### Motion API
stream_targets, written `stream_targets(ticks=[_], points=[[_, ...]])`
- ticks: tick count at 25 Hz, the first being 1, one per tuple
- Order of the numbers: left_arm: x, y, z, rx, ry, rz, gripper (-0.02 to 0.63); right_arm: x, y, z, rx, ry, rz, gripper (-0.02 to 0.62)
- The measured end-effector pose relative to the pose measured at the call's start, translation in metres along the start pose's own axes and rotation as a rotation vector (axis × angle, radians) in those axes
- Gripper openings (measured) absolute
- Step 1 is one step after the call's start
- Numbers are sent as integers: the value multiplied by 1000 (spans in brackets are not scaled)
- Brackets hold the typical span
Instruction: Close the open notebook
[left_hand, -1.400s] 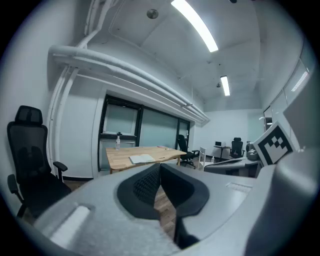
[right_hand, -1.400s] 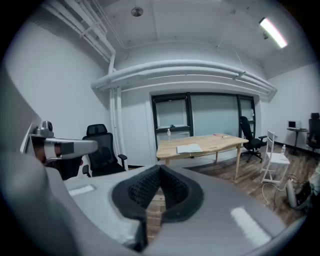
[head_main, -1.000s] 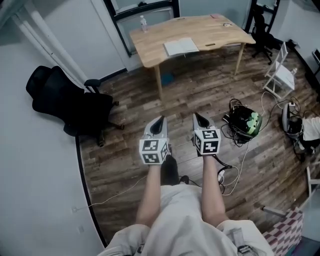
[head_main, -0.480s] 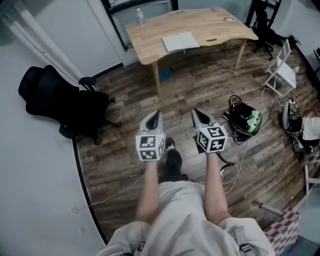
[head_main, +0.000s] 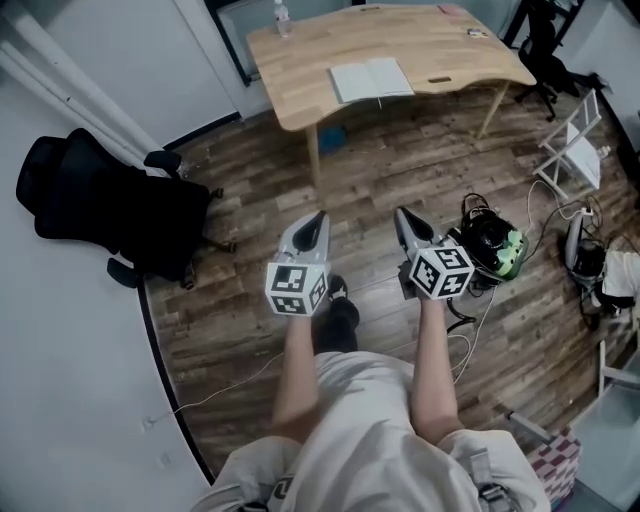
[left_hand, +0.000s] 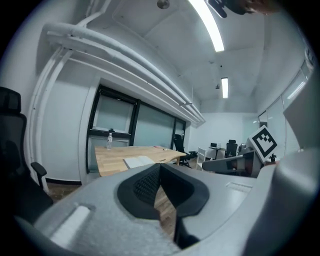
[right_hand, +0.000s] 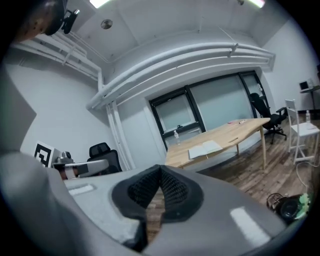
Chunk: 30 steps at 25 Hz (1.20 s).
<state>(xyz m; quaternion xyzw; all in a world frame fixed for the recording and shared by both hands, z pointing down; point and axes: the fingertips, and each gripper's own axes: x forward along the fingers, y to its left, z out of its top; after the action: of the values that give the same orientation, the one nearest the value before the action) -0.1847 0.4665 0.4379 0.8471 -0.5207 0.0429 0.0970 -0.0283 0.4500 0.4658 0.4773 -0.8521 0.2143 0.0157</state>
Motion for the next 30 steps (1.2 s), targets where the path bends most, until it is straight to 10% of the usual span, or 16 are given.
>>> stream_targets(ticks=[10, 30], points=[[100, 75, 22, -132, -29, -48, 8, 107, -46, 49, -24, -19, -45, 2], [276, 167, 35, 36, 85, -143, 8, 264, -142, 121, 136, -148, -116, 0]])
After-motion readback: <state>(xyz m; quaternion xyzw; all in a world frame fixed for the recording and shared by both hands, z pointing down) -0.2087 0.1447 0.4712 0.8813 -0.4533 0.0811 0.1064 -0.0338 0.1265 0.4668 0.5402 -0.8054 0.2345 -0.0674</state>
